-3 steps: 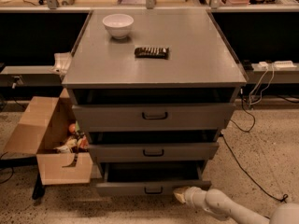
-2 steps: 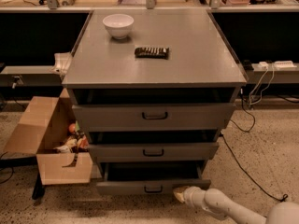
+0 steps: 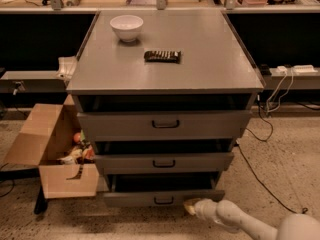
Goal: Close bottom drawer
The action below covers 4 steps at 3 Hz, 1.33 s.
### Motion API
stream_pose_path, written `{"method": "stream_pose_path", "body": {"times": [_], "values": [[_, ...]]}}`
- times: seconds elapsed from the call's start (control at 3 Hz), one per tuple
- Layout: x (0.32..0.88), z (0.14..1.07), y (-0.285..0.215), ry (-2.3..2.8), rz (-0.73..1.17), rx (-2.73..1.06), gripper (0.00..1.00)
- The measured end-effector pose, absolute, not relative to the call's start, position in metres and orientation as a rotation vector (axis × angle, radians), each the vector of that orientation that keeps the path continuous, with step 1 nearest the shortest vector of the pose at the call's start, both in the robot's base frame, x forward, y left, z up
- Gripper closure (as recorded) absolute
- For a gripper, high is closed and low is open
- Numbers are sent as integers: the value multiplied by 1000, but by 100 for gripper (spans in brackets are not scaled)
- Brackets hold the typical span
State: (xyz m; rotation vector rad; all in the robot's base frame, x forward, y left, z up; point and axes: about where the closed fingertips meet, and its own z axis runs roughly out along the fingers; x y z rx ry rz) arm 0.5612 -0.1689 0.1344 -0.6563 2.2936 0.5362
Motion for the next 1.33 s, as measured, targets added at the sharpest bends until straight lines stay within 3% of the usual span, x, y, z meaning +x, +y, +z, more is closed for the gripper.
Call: {"method": "stream_pose_path", "body": {"times": [1.33], "values": [[577,135,-156,2260,558,-679,100]]}}
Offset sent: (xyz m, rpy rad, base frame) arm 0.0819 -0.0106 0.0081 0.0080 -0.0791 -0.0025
